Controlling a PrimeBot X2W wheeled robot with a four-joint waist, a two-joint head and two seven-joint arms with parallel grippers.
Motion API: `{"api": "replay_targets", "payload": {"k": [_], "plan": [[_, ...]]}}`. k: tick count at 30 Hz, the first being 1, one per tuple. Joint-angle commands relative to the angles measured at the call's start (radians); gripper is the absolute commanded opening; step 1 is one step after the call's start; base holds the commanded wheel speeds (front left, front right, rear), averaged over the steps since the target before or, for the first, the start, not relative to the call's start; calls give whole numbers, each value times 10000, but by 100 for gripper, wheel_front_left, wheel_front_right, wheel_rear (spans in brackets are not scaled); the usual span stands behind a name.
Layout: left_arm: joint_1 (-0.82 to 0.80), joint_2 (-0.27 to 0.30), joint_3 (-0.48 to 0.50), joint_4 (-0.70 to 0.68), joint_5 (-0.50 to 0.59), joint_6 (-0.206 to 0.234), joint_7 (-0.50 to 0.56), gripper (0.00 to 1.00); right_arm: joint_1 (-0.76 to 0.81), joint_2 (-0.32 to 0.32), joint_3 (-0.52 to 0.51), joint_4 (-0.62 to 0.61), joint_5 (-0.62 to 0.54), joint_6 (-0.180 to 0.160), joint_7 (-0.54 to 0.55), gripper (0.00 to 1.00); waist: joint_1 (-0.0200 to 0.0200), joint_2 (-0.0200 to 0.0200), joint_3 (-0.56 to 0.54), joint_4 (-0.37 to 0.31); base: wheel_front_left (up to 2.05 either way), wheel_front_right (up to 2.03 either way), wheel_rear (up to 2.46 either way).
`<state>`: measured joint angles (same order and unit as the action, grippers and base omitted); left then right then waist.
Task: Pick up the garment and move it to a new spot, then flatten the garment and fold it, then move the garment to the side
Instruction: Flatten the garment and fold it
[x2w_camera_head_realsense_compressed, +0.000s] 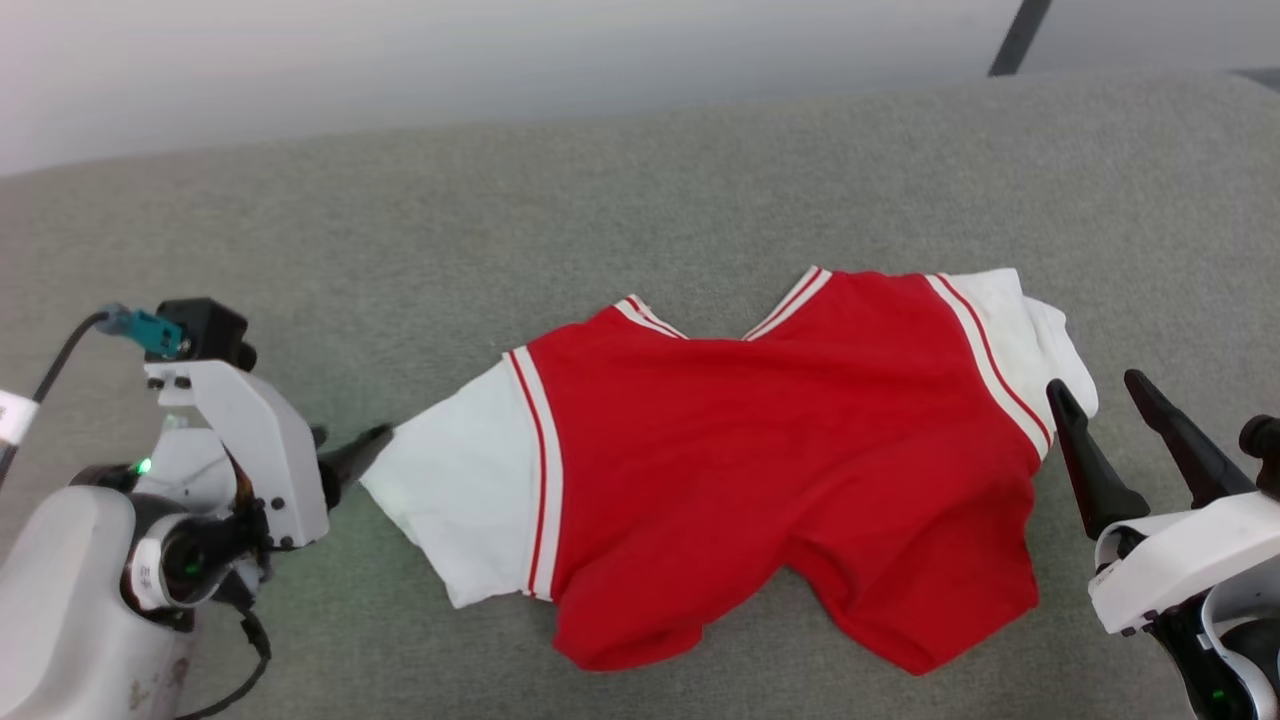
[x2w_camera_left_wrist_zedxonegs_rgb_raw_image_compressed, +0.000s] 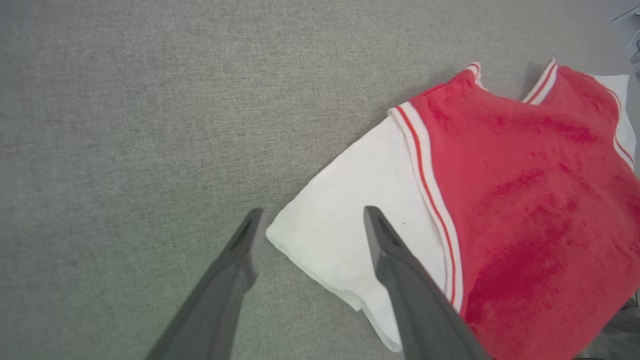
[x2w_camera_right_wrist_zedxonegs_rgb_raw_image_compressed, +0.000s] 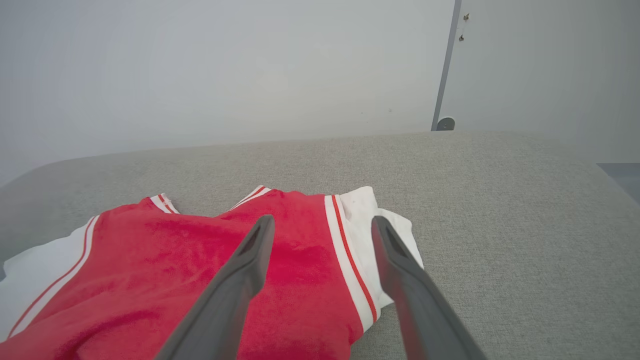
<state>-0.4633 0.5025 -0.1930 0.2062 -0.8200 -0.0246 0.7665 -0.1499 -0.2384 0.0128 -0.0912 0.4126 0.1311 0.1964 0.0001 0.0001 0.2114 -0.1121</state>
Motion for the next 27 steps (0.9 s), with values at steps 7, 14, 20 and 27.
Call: {"api": "replay_targets", "payload": {"k": [7, 14, 20, 27], "plan": [[-459, 332, -302, 539, 132, 421, 1064, 100, -286, 24, 70, 106, 46, -7, -152, 100, -1, -1, 733, -449, 0, 0, 0], [-810, 160, -664, 1538, 209, 344, 1401, 100, -496, 28, 119, 182, 61, -7, -174, 100, -1, -1, 1065, -487, 0, 0, 0], [-777, -215, -1092, 2517, 41, 491, 2144, 100, -605, -13, 116, 202, 55, -7, -62, 100, -1, -1, 1231, -421, 0, 0, 0], [-584, -843, -1474, 2870, -369, 598, 3037, 100, -710, -38, 35, 154, -41, -7, 85, 100, -1, -1, 1353, -298, 0, 0, 0]]}}
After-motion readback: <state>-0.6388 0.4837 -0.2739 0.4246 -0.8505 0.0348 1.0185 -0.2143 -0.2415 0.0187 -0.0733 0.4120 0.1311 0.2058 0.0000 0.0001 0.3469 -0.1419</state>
